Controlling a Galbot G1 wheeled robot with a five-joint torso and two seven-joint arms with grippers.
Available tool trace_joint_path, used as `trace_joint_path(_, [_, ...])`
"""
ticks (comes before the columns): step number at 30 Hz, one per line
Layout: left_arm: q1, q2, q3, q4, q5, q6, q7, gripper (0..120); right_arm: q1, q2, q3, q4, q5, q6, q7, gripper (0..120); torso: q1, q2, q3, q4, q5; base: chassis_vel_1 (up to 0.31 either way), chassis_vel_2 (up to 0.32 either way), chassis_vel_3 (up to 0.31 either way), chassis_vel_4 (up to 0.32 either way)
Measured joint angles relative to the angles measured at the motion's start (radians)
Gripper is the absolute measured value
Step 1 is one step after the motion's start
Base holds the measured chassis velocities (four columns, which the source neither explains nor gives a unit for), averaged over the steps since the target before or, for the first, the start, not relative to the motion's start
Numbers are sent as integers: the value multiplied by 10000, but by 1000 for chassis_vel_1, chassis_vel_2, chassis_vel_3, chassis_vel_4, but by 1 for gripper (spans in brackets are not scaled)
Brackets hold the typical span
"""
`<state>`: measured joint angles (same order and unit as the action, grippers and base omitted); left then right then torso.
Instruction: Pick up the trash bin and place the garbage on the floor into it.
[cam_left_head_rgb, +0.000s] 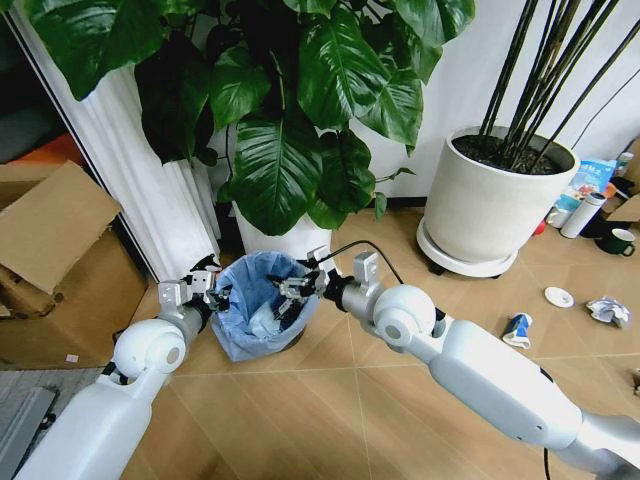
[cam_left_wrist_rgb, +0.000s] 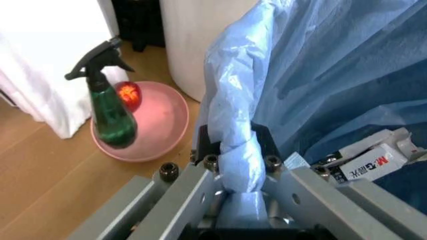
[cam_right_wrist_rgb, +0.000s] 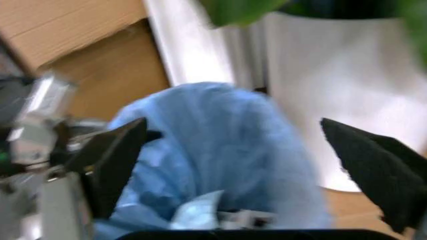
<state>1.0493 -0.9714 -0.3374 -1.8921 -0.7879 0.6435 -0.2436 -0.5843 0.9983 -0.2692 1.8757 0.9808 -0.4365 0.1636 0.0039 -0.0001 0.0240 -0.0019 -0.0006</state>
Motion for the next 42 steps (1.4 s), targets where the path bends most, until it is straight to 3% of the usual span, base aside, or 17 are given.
trace_joint_path(4, [177,30,-115,-111,67,-17,5,0,-540,-267,701,151,-286,-40,72,100,0,0,-1,-2,0,0,0,0,0])
trace_joint_path(8, [542,80,-288,-351,196,-39,14,0,-2152,-977,1843,670,-1227,89,130,100,-1,0,-1,-7,-2,0,0,0,0])
trace_joint_path(11, [894,60,-535,-550,318,-69,-3,0,-2715,-1171,2077,862,-1635,144,267,100,-1,0,-2,-12,3,0,0,0,0])
trace_joint_path(17, [1083,-15,-671,-759,417,-141,-204,0,-3794,-1145,3064,1150,-2043,-148,435,100,-2,1,-3,3,-3,0,0,0,0])
trace_joint_path(23, [1049,7,-564,-859,412,-153,-271,0,-4816,-970,4345,1028,-2735,-130,186,100,-1,0,0,-6,1,0,0,0,0])
trace_joint_path(42, [1259,170,-586,-1241,266,-154,-473,0,-5310,-723,4611,1046,-3041,29,60,100,0,0,1,-3,-2,-148,-159,157,157])
